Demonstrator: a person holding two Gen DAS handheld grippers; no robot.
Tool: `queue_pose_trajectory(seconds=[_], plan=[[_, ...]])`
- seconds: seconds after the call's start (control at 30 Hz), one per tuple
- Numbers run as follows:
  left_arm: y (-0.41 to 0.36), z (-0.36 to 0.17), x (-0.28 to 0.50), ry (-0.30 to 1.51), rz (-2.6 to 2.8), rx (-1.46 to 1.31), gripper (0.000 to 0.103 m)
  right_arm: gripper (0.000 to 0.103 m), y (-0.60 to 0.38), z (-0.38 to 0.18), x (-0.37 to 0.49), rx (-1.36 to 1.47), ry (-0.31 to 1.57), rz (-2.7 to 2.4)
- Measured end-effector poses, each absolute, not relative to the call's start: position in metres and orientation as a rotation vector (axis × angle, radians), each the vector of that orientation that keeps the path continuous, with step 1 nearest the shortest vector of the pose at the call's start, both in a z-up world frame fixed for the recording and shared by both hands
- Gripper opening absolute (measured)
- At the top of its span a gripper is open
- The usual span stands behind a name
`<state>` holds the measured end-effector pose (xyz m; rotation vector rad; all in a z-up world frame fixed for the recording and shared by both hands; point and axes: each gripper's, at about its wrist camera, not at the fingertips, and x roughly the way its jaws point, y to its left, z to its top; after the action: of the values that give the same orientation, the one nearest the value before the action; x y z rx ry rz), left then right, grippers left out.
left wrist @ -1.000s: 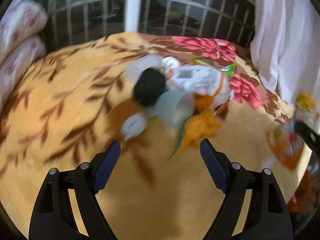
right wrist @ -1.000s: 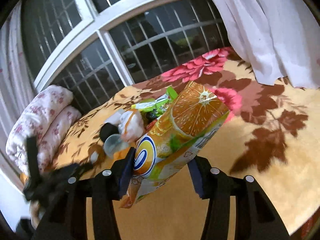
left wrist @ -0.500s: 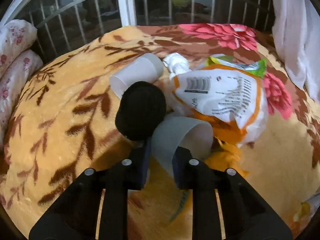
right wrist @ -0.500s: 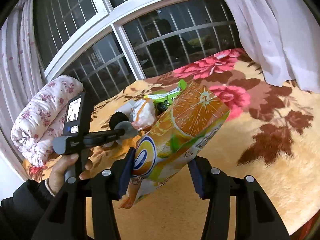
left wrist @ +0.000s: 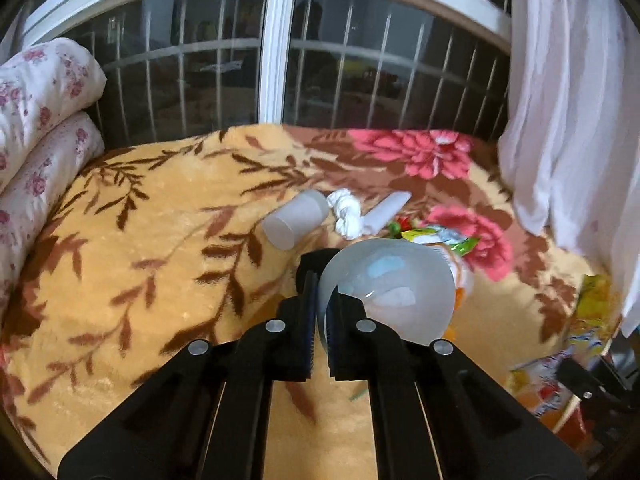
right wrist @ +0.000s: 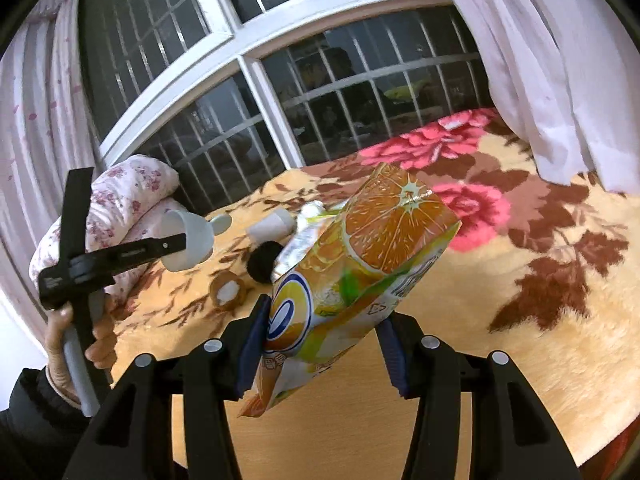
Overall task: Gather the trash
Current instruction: 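Grasp the clear plastic cup with the left gripper while the right holds the pouch, then move both tools over the orange bin and open both grippers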
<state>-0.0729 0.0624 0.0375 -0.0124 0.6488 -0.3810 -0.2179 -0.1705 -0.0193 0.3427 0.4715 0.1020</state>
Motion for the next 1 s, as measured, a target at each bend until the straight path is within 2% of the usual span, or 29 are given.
queue_pose_trajectory(seconds=[0.27, 0.47, 0.7, 1.0], plan=[[0.087, 0.048, -0.156, 0.577, -0.473, -0.010, 0.004, 0.051, -0.148, -0.007, -0.248, 0.262, 0.433, 0.131], [0.105, 0.032, -0.219, 0.578, -0.528, -0.001, 0.004, 0.051, -0.121, -0.022, -0.292, 0.210, 0.495, 0.160], [0.117, -0.002, -0.291, 0.586, -0.551, 0.106, 0.004, 0.051, -0.096, -0.038, -0.346, 0.126, 0.576, 0.181], [0.115, -0.084, -0.320, 0.776, -0.599, 0.224, 0.004, 0.051, -0.063, -0.096, -0.371, 0.006, 0.821, 0.259]])
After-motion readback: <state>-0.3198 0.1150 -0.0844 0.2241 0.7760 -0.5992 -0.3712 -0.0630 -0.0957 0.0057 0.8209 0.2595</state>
